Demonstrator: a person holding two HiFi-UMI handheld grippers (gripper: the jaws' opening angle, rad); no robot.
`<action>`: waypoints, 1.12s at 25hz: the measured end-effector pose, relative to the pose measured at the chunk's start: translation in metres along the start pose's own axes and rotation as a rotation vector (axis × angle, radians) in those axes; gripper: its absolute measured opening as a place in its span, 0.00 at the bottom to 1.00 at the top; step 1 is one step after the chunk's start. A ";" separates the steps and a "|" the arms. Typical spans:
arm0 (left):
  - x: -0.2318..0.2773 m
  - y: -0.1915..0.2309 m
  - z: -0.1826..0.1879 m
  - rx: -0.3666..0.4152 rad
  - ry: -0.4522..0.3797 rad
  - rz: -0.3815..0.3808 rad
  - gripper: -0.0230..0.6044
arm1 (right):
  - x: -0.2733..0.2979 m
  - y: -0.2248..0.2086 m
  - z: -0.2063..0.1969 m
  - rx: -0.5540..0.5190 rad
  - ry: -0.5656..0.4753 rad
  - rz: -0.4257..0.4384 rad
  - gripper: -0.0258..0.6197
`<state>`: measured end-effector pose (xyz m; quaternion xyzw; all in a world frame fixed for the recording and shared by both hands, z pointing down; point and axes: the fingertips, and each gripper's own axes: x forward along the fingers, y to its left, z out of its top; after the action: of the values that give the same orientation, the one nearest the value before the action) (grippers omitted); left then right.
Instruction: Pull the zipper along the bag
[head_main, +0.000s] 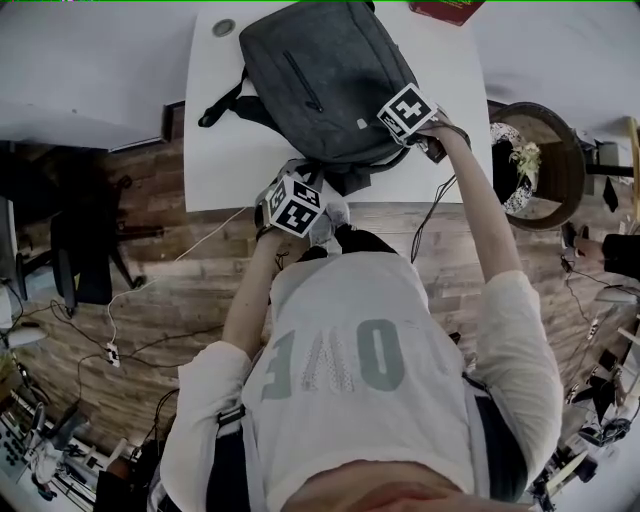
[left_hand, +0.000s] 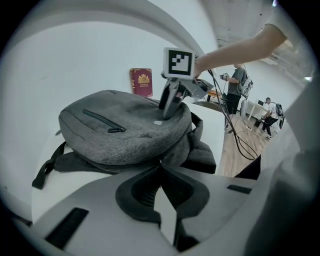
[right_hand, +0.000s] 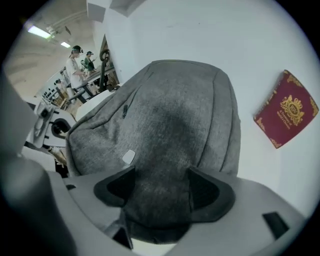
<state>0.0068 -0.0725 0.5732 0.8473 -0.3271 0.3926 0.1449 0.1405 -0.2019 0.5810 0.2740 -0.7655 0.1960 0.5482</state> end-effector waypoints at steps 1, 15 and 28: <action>-0.006 0.006 -0.008 -0.012 0.003 0.009 0.08 | -0.002 0.014 -0.002 -0.018 0.004 0.037 0.60; -0.067 0.133 -0.084 0.010 0.165 0.238 0.08 | -0.010 0.224 0.015 -0.356 0.025 0.298 0.12; -0.079 0.227 -0.102 0.052 0.239 0.322 0.08 | -0.004 0.253 0.111 -0.446 -0.279 0.212 0.50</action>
<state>-0.2413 -0.1553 0.5768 0.7351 -0.4284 0.5167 0.0959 -0.1007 -0.0724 0.5415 0.0892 -0.8823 0.0395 0.4605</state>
